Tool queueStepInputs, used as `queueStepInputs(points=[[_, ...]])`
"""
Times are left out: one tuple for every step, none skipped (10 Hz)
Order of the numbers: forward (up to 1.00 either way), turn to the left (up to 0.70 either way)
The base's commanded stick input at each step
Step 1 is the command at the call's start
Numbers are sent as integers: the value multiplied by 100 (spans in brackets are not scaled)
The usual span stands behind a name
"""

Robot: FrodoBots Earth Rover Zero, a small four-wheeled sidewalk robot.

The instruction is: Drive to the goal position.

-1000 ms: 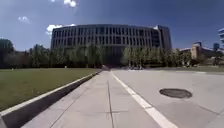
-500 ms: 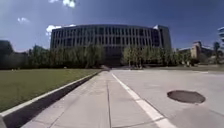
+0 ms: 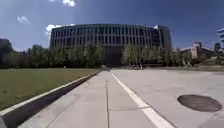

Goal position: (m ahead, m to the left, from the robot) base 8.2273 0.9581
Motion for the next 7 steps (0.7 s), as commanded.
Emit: queueStepInputs(points=[[70,3],[70,3],[70,3],[70,1],[70,1],[70,1],[70,1]])
